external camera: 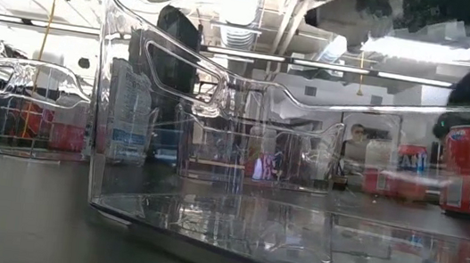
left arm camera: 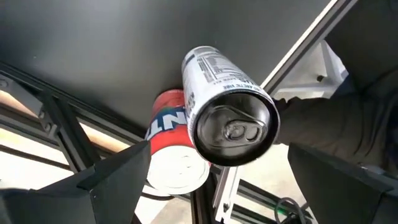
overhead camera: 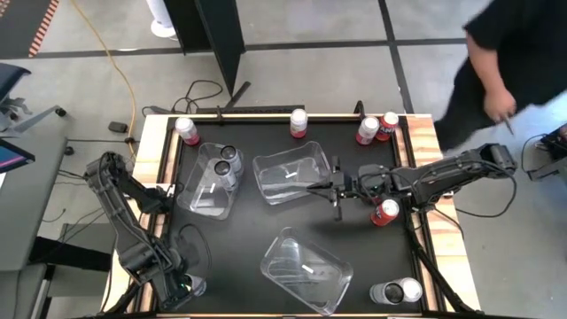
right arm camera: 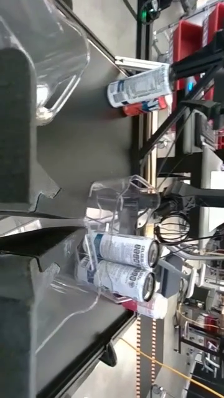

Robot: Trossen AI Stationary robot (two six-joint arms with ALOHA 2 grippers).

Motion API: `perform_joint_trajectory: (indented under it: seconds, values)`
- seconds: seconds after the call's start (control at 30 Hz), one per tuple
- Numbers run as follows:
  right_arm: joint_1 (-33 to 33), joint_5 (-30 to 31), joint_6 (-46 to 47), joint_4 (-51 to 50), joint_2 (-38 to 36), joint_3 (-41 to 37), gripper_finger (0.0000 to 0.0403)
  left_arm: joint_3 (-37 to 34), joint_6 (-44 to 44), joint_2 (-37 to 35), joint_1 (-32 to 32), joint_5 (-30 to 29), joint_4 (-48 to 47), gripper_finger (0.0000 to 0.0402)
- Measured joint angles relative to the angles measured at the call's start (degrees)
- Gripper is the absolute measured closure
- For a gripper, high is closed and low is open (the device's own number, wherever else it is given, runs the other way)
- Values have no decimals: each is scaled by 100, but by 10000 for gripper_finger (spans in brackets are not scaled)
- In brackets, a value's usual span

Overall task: Sort soda cans
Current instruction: Put the left black soda can in the top left transparent bin

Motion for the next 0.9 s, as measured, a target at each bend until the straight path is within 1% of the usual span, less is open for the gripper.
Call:
perform_joint_trajectory:
  seconds: [0.2, 0.37, 0.53, 0.7, 0.9]
  values:
    - [0, 0, 28, 87, 106, 0, 352, 0, -134, 7, 0, -365, -169, 29]
    - [0, 0, 28, 112, 126, 0, 352, -24, -120, 163, -17, -358, -320, 29]
    - [0, 0, 28, 127, 126, 0, 352, -24, -31, 315, -17, -340, -145, 29]
    - [0, 0, 28, 208, 126, 0, 352, -24, -52, 334, -24, -351, 24, 29]
    - [0, -2, 33, 226, 126, 0, 352, -24, -25, 331, -26, -340, -62, 29]
